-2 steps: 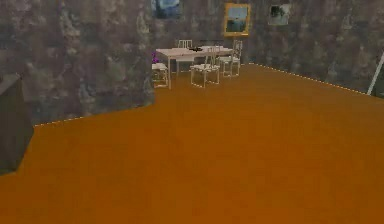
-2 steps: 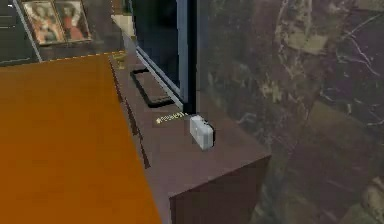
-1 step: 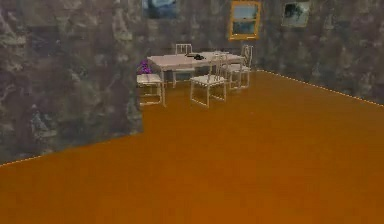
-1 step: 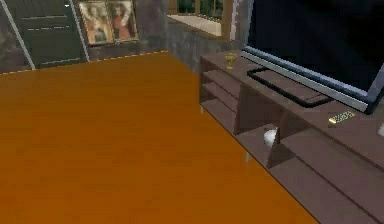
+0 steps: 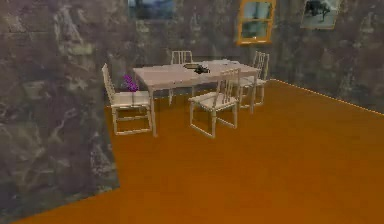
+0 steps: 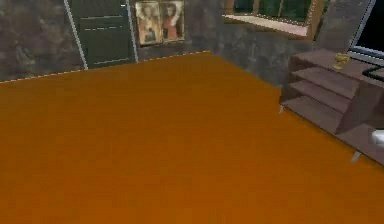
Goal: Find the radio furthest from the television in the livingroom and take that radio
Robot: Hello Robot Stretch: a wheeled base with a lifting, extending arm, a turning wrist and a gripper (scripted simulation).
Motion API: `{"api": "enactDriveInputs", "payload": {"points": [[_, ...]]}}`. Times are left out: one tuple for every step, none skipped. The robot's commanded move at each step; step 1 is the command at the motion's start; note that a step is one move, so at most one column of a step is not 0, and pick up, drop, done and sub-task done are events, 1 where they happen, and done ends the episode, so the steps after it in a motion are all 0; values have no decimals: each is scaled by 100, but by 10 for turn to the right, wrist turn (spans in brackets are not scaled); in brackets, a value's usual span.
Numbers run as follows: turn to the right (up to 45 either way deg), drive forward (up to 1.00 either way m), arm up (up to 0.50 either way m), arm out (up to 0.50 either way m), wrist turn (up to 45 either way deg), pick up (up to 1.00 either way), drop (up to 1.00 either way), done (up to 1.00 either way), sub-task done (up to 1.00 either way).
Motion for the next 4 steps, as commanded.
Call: {"api": "enactDriveInputs", "payload": {"points": [[0,100,0,0,0,0,0,0,0],[0,85,0,0,0,0,0,0,0],[-450,0,0,0,0,0,0,0,0],[-330,0,0,0,0,0,0,0,0]]}}
